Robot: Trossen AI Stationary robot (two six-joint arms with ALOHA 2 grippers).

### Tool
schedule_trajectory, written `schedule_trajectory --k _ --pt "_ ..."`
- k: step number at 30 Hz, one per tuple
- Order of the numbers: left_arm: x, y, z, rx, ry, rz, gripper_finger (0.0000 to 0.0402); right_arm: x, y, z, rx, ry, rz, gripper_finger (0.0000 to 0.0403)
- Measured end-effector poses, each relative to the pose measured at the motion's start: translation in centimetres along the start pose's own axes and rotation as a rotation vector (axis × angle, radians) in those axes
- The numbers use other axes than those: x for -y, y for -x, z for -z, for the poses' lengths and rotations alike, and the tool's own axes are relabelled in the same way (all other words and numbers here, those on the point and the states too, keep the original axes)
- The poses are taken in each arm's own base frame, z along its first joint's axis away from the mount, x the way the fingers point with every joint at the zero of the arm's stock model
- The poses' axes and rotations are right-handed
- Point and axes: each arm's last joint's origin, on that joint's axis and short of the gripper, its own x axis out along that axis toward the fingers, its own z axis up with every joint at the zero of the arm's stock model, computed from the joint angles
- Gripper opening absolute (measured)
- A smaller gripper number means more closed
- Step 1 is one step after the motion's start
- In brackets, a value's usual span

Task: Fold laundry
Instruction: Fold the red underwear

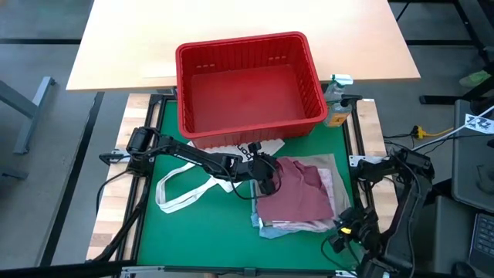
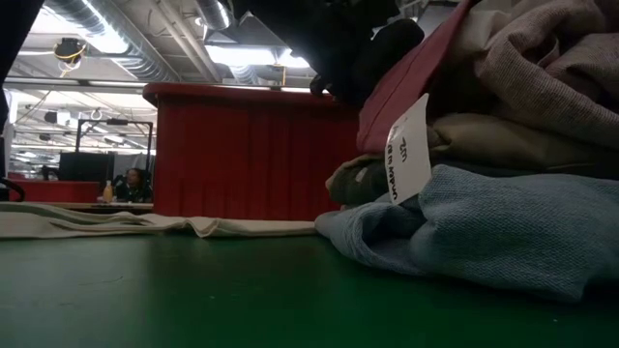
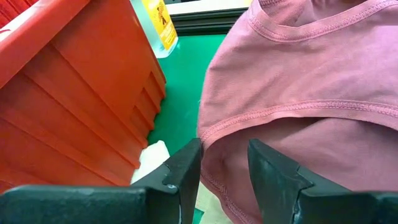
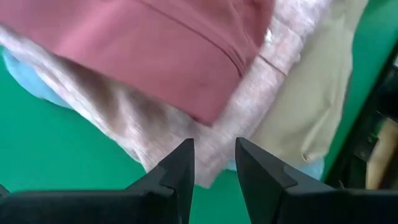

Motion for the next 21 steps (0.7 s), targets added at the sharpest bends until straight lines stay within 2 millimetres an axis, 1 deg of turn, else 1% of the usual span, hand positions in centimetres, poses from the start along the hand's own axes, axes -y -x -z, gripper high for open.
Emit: schedule_trajectory --k 4,8,11,14,17,21 --pt "0.0 0.0 0.0 0.000 0.000 0.000 0.0127 -0.1 -0.2 -0.1 0.037 -0.003 -0.018 0.0115" --pt "0.0 0.0 0.0 0.000 0.000 0.000 0.0127 -0.1 -1.1 -0.2 0.056 -0.025 -0.007 0.0115" --pt "0.0 0.0 0.0 0.000 0.000 0.000 0.0127 0.0 -1.9 0.1 0.065 -0.039 -0.007 0.0115" --pt "0.0 0.0 0.0 0.000 0.000 0.000 0.0127 0.0 -2.4 0.3 0.107 -0.057 -0.042 0.0115" --pt "0.0 0.0 0.0 0.000 0.000 0.000 0.0127 0.0 -2.5 0.3 0.158 -0.059 -0.085 0.0115" --pt "0.0 0.0 0.0 0.000 0.000 0.000 0.0127 -0.1 -2.5 0.2 0.161 -0.058 -0.087 0.0115"
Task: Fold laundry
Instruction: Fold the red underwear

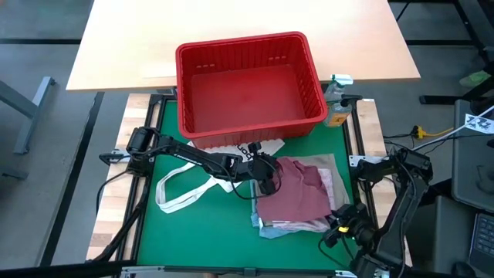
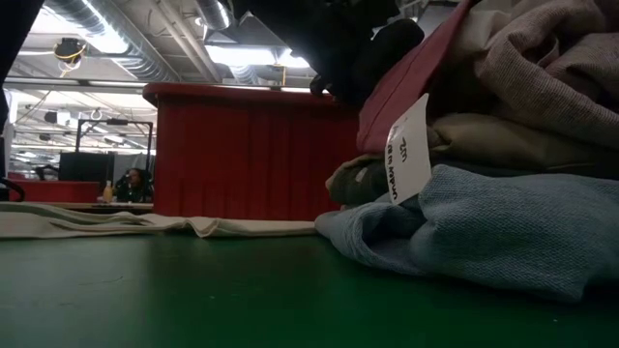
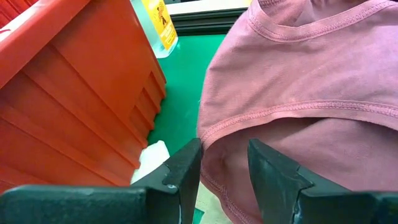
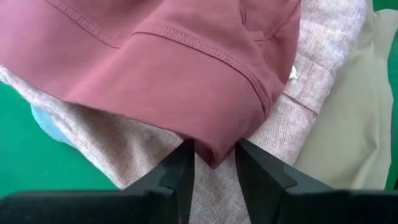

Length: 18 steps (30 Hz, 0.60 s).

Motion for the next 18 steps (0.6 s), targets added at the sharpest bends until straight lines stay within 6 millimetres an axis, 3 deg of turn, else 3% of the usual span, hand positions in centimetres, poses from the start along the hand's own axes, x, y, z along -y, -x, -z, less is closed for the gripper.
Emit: schedule_trajectory --k 9,15,18 --pt "0.0 0.0 0.0 0.000 0.000 0.000 0.0127 0.2 -0.8 0.0 -0.012 -0.007 0.045 0.0109" --pt "0.0 0.0 0.0 0.000 0.000 -0.001 0.0127 0.1 -1.4 -0.7 -0.081 0.084 0.155 0.0018" --pt "0.0 0.0 0.0 0.000 0.000 -0.001 0.0127 -0.2 -0.5 -1.4 -0.122 0.124 0.182 0.0016"
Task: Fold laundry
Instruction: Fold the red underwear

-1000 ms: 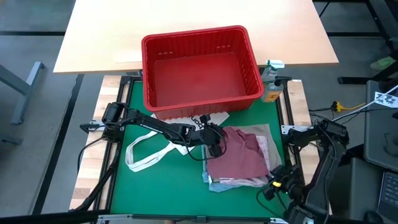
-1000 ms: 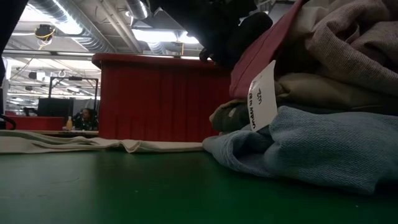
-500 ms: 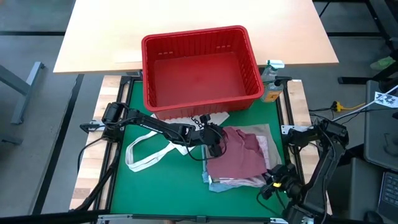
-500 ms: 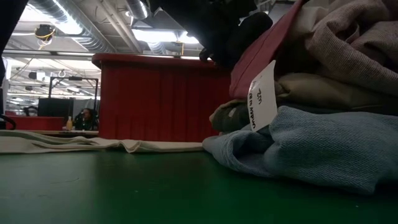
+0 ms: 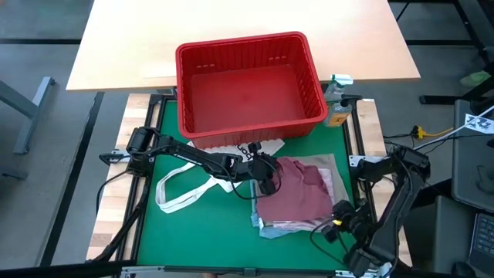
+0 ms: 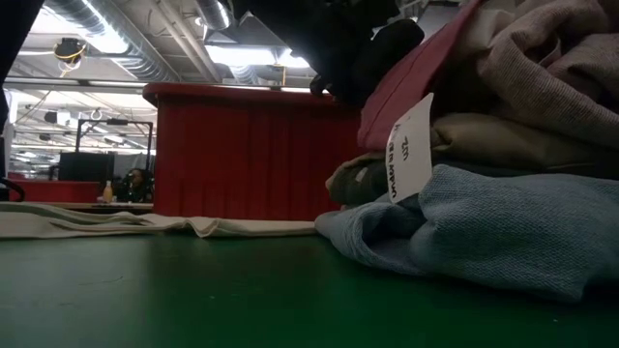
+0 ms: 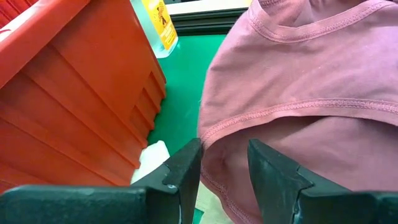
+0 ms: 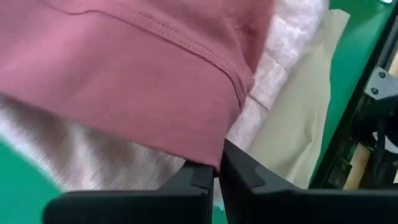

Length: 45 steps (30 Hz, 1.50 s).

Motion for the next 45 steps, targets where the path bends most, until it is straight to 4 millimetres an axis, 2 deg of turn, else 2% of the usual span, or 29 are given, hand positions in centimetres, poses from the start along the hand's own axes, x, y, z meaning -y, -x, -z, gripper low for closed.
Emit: schedule_trajectory --k 3,5,11,18,27,36,40,45 --pt "0.0 0.0 0.0 0.000 0.000 0.000 0.0127 -0.1 0.8 -0.6 -0.051 0.039 -0.014 0.0023" --pt "0.0 0.0 0.0 0.000 0.000 0.001 0.0127 -0.2 1.3 -0.7 -0.111 0.069 -0.008 0.0014" --pt "0.0 0.0 0.0 -0.001 -0.001 0.002 0.0127 0.1 1.5 -0.2 -0.302 0.150 0.076 0.0012" --pt "0.0 0.0 0.0 0.000 0.000 0.003 0.0127 0.1 1.6 0.0 -0.356 0.167 0.095 0.0007" --pt "0.0 0.0 -0.1 0.007 0.004 0.004 0.0127 0.1 1.6 0.0 -0.352 0.166 0.087 0.0057" --pt "0.0 0.1 -0.2 0.010 -0.001 0.004 0.0127 0.3 1.7 -0.1 -0.380 0.165 0.105 0.0163" --pt "-0.8 1.4 -1.5 0.047 0.022 0.006 0.0127 0.8 2.4 -0.9 -0.410 0.150 0.078 0.0185" --pt "-1.9 3.4 -3.3 0.103 0.058 0.010 0.0127 1.4 4.0 -2.6 -0.371 0.124 -0.046 0.0190"
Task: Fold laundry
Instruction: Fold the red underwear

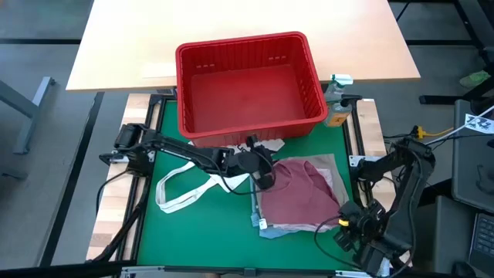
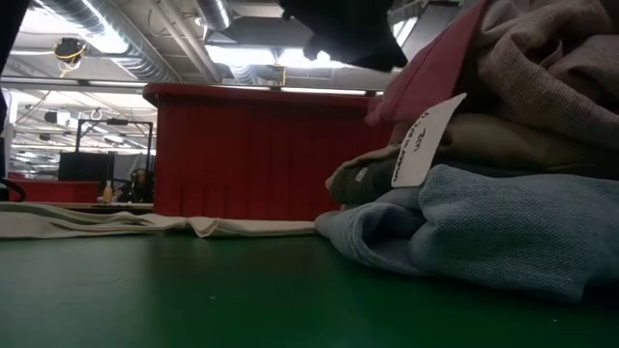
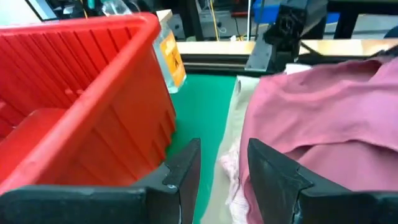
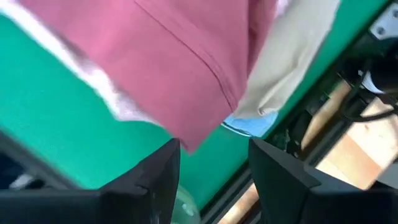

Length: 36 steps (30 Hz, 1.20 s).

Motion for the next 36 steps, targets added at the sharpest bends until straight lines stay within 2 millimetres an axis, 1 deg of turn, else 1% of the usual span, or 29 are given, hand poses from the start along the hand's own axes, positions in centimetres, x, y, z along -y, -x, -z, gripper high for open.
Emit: schedule_trajectory --k 3,5,7,10,12,14,16,19,23,28,30,32,36 --pt "-0.4 0.8 -0.8 0.023 0.015 0.008 0.0127 0.6 1.3 -0.5 0.004 0.023 -0.060 0.0189" --pt "-0.4 0.9 -0.9 0.024 0.016 0.026 0.0127 0.8 1.9 -0.7 0.008 0.040 -0.089 0.0189" --pt "-0.2 1.0 -0.9 0.017 0.013 0.091 0.0127 1.0 2.2 -0.9 0.032 0.057 -0.115 0.0189" --pt "0.1 1.0 -0.9 0.009 0.014 0.233 0.0127 1.3 2.8 -1.7 0.167 0.100 -0.175 0.0189" --pt "0.3 1.0 -0.9 0.007 0.020 0.316 0.0127 1.4 3.1 -2.6 0.299 0.139 -0.206 0.0189" --pt "0.5 1.1 -0.9 0.005 0.021 0.362 0.0127 1.4 3.3 -3.8 0.409 0.174 -0.214 0.0189" --pt "0.7 1.2 -1.0 0.012 0.022 0.392 0.0127 1.4 3.4 -5.4 0.466 0.198 -0.189 0.0189" --pt "0.8 1.3 -1.0 0.013 0.021 0.405 0.0127 1.5 3.2 -8.2 0.480 0.254 -0.121 0.0189" --pt "1.0 1.4 -0.9 0.003 0.016 0.410 0.0127 1.6 2.5 -12.4 0.465 0.340 0.005 0.0189" --pt "1.1 1.5 -0.8 -0.001 0.013 0.411 0.0127 2.8 1.3 -17.6 0.390 0.374 0.122 0.0189" --pt "1.1 1.5 -0.8 -0.008 0.010 0.411 0.0127 3.4 0.8 -19.5 0.328 0.392 0.128 0.0189" --pt "1.1 1.5 -0.7 -0.015 0.007 0.411 0.0127 3.9 0.4 -21.0 0.262 0.425 0.098 0.0189" --pt "1.1 1.5 -0.6 -0.019 0.006 0.410 0.0127 4.5 -0.2 -23.4 0.168 0.489 -0.030 0.0189"
